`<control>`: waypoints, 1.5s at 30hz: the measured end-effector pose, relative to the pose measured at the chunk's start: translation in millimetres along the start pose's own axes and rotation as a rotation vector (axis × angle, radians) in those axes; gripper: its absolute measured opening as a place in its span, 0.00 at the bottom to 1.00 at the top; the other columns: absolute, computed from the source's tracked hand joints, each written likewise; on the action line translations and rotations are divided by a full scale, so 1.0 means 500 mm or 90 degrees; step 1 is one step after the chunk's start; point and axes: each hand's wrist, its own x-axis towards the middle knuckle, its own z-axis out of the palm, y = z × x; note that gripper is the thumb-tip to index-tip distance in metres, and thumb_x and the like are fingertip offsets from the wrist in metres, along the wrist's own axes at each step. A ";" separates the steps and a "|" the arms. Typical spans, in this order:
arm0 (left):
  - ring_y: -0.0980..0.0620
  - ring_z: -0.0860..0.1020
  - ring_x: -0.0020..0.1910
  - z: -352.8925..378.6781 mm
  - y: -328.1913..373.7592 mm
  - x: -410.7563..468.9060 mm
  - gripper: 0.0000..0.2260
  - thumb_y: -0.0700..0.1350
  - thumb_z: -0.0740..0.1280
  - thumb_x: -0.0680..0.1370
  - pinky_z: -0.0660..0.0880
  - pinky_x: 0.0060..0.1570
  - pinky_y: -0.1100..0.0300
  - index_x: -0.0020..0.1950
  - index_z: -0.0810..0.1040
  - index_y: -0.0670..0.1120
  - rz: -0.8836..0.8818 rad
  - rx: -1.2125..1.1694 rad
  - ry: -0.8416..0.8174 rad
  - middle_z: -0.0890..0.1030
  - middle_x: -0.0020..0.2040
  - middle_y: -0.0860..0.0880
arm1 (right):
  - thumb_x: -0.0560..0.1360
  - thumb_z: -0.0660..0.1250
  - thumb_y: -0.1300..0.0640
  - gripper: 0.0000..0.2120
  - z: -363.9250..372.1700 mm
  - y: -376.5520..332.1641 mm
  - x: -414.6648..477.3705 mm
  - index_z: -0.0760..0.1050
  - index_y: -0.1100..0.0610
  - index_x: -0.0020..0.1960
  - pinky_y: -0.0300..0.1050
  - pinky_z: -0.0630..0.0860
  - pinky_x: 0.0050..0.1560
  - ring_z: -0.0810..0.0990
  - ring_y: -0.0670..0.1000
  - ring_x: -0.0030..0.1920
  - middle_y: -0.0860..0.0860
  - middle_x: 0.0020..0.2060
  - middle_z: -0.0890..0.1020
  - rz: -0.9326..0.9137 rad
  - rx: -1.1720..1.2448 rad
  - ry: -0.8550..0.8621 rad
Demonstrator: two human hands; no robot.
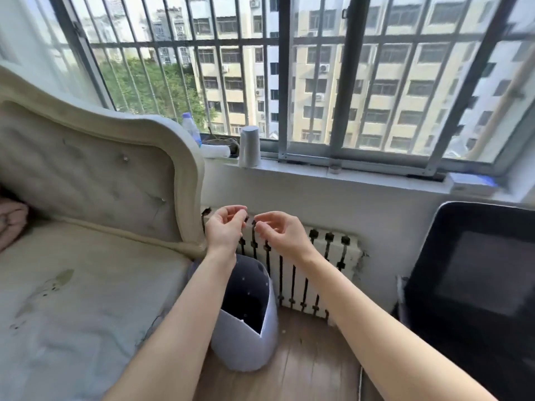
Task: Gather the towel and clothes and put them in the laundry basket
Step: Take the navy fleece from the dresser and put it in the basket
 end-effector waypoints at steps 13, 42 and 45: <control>0.52 0.76 0.38 0.186 0.001 -0.370 0.05 0.40 0.69 0.75 0.73 0.42 0.61 0.42 0.79 0.49 0.074 0.044 -0.378 0.80 0.40 0.48 | 0.77 0.65 0.58 0.11 -0.238 -0.023 -0.433 0.79 0.60 0.56 0.40 0.77 0.47 0.81 0.50 0.47 0.55 0.48 0.84 0.098 -0.019 0.338; 0.57 0.75 0.32 0.343 -0.130 -1.597 0.06 0.40 0.67 0.77 0.74 0.34 0.68 0.41 0.77 0.48 -0.083 0.043 -0.983 0.77 0.35 0.52 | 0.76 0.66 0.57 0.08 -0.475 -0.081 -1.621 0.81 0.56 0.53 0.36 0.77 0.47 0.81 0.44 0.42 0.48 0.44 0.85 0.278 -0.066 0.984; 0.61 0.75 0.26 0.362 -0.134 -1.665 0.07 0.39 0.67 0.76 0.74 0.33 0.67 0.40 0.77 0.49 -0.077 0.045 -1.038 0.76 0.34 0.52 | 0.76 0.66 0.57 0.07 -0.493 -0.088 -1.675 0.81 0.54 0.52 0.36 0.76 0.44 0.81 0.41 0.39 0.44 0.40 0.84 0.272 -0.057 1.038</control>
